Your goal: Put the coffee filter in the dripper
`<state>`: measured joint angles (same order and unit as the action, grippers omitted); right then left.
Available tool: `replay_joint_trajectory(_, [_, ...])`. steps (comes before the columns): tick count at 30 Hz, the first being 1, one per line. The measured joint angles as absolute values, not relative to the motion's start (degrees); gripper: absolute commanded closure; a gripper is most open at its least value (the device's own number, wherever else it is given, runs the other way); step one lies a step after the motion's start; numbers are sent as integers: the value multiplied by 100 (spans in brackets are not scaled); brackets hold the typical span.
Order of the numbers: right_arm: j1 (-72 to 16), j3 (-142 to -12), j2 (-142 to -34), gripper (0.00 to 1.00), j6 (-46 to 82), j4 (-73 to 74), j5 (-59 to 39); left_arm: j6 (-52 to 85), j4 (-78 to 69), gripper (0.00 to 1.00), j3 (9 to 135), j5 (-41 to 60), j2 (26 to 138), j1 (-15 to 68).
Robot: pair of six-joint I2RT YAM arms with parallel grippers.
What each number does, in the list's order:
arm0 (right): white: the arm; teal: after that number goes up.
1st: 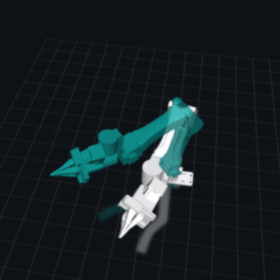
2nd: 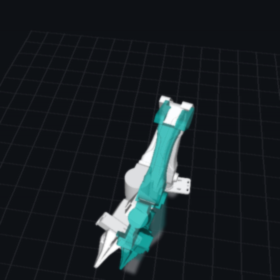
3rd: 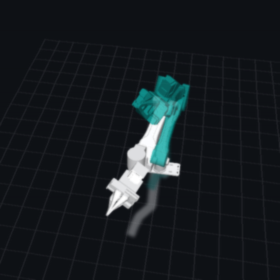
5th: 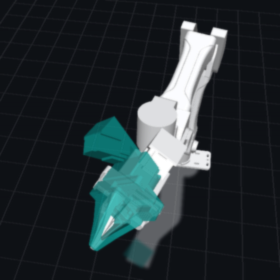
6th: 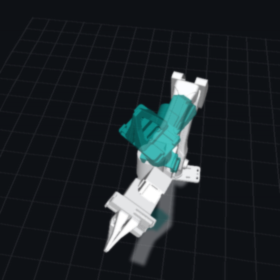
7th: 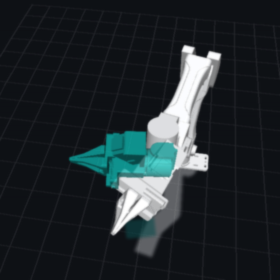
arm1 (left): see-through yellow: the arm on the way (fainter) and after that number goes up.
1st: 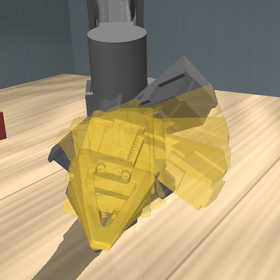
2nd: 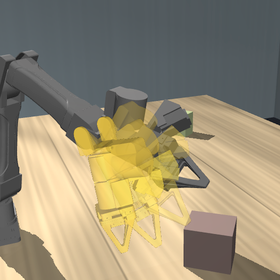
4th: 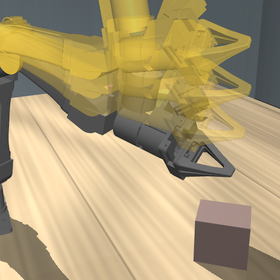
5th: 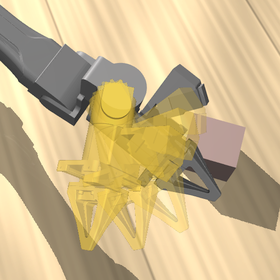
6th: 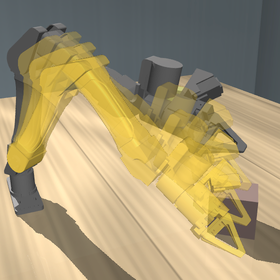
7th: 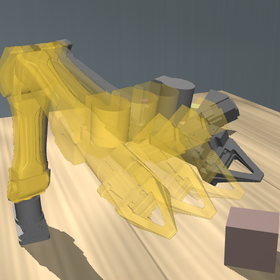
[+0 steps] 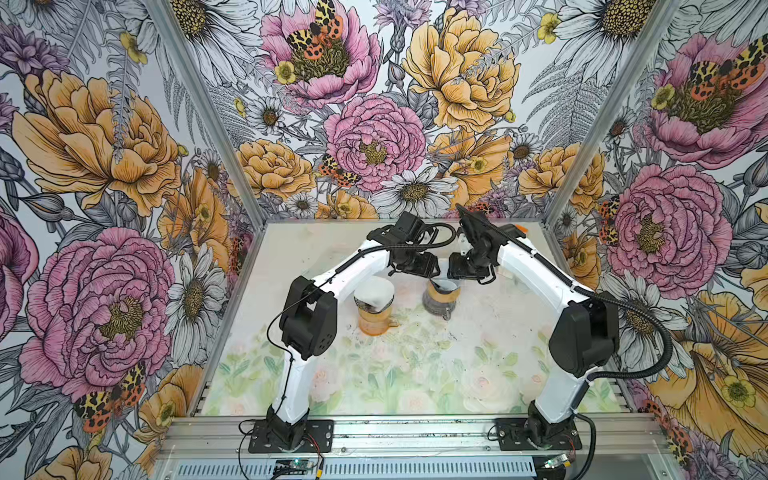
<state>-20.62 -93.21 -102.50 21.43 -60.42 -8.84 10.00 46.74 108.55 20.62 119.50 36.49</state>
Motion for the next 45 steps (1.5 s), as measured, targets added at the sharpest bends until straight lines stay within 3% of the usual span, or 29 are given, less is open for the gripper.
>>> replay_joint_trajectory(6, [-2106, -9166, -10217, 42, 2161, -5992, -1100, 1000, 4674, 39, 10855, 2053, 11950, 3653])
replay_joint_trajectory(28, [-2156, -8831, -10141, 41, 2206, -5881, -1439, 1002, 4674, 39, 10855, 2036, 11950, 3653])
replay_joint_trajectory(45, [-1979, -8921, -10116, 41, 2204, -5876, -1017, 1002, 4674, 41, 10853, 2036, 11950, 3653])
